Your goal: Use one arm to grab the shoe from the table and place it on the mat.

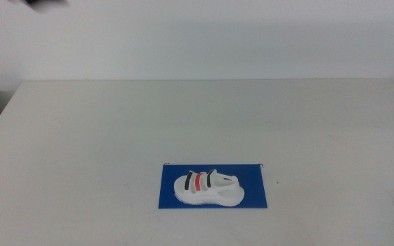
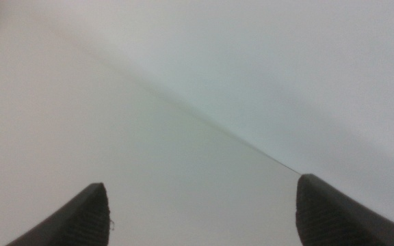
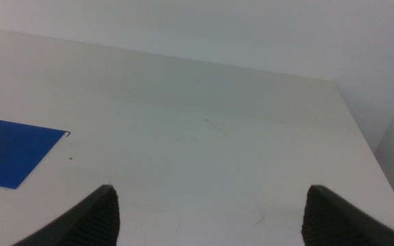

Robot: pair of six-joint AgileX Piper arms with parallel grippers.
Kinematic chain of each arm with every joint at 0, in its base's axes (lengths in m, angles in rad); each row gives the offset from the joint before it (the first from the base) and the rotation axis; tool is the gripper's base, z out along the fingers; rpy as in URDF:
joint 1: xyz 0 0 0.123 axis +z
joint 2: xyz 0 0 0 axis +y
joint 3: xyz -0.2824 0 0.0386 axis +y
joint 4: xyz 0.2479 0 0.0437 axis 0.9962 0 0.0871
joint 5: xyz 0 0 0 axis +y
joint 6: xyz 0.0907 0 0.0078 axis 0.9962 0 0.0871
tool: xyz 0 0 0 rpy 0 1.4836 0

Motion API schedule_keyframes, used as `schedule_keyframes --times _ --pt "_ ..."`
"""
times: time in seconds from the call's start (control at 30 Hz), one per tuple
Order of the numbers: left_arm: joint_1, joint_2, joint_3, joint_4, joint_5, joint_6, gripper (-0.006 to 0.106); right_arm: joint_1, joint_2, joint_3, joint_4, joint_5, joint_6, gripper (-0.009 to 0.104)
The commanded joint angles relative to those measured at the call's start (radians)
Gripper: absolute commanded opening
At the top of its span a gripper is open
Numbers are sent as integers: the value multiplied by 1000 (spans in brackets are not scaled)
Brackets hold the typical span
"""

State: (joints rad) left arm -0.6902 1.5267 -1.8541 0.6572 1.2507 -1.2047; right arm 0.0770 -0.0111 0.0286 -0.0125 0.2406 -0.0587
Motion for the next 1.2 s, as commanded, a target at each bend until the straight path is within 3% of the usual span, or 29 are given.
schedule_keyframes --times 0.0,0.13,0.27,0.43,0.63,0.8,0.9,1.0,1.17 --pt "-3 -102 -29 110 58 295 94 3 4 5 -11 -72 -10 78" --pt "-3 -218 26 123 56 574 94 3 4 5 -11 -72 -10 78" --pt "25 -394 196 109 11 603 94 3 4 5 -11 -72 -10 78" --pt "210 -612 510 -27 -194 634 94 3 4 5 -11 -72 -10 78" --pt "525 -848 902 -316 -573 933 94 3 4 5 -11 -72 -10 78" --pt "774 -958 1173 -681 -798 1237 94 3 4 5 -11 -72 -10 78" --pt "856 -1000 1314 -827 -928 1380 94 3 4 5 -11 -72 -10 78" --pt "883 -1081 1468 -858 -1084 1404 94 3 4 5 -11 -72 -10 78" --pt "813 -1215 1639 -760 -1178 1373 94 3 4 5 -11 -72 -10 78"
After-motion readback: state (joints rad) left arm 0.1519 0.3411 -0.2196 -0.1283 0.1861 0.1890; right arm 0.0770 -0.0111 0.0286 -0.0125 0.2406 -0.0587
